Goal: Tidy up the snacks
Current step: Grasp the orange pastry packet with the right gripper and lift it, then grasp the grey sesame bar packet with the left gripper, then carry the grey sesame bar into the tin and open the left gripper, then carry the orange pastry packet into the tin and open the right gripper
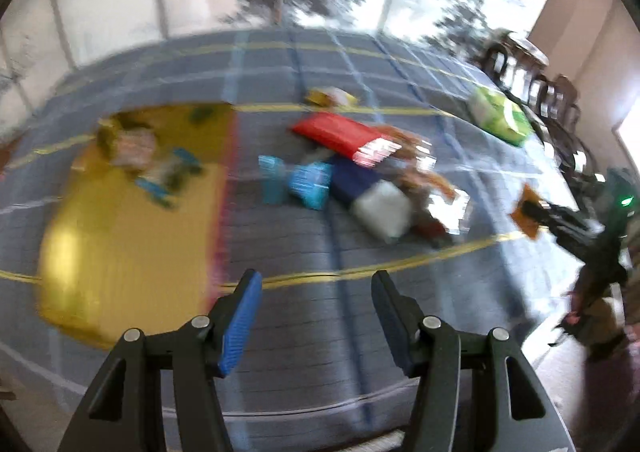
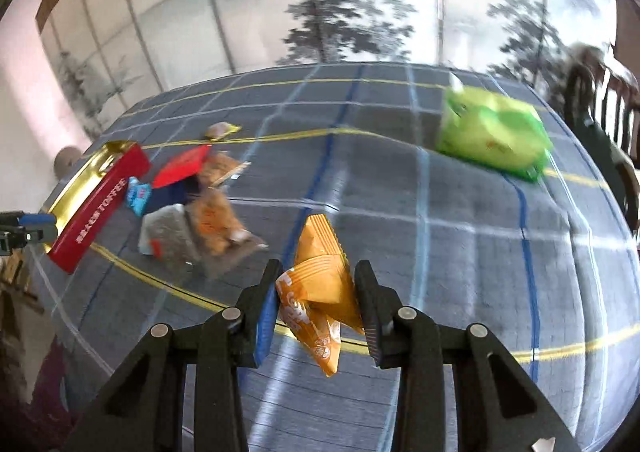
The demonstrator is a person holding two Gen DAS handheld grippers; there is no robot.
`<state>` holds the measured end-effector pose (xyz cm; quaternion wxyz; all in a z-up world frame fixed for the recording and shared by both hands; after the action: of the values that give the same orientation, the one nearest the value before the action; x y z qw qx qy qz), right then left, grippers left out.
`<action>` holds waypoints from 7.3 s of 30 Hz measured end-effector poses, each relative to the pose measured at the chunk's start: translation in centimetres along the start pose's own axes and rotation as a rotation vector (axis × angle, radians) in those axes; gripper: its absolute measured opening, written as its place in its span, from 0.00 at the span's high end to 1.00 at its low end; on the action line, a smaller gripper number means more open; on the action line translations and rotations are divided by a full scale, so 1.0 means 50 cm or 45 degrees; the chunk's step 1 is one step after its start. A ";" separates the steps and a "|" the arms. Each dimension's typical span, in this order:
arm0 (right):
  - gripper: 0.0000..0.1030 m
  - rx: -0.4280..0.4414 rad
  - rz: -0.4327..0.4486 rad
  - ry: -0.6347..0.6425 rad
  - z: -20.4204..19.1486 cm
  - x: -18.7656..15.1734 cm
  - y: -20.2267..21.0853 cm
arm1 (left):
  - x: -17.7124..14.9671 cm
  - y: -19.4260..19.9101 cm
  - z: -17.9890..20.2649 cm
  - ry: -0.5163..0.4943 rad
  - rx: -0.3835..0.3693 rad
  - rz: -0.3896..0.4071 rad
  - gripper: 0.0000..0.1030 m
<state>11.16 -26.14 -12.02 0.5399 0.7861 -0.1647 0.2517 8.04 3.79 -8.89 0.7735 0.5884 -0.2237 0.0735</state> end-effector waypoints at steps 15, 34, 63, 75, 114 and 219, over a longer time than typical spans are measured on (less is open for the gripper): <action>0.66 0.098 0.078 -0.089 0.050 -0.001 -0.038 | 0.078 -0.174 0.151 0.351 -0.216 -0.245 0.44; 0.66 0.233 0.149 -0.063 0.037 0.000 -0.019 | 0.067 -0.239 0.146 0.900 -0.106 -0.190 0.44; 0.65 0.021 0.060 0.010 0.021 -0.010 -0.061 | -0.048 -0.036 0.066 0.200 0.192 0.046 0.59; 0.65 -0.051 0.078 0.019 0.030 -0.010 -0.060 | -0.055 0.040 0.004 0.220 0.276 0.175 0.59; 0.63 -0.114 0.059 -0.019 0.044 -0.012 -0.068 | -0.057 0.069 -0.095 0.223 0.373 0.246 0.59; 0.65 0.410 0.142 0.390 -0.517 0.162 -0.032 | -0.136 0.185 -0.303 0.303 0.532 0.286 0.59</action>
<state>13.01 -1.38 -1.11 0.4116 0.8044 -0.0817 0.4205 2.43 21.86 -6.89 0.6432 0.6939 -0.1752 0.2721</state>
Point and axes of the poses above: each gripper's, at about its wrist camera, not at the fingertips, and y roughly against the way its jaws point, z to its right, x to its top, the point moved 9 cm from there along -y, roughly the way its jaws point, and after that the axes turned 1 degree about -z, right-handed, at the moved point
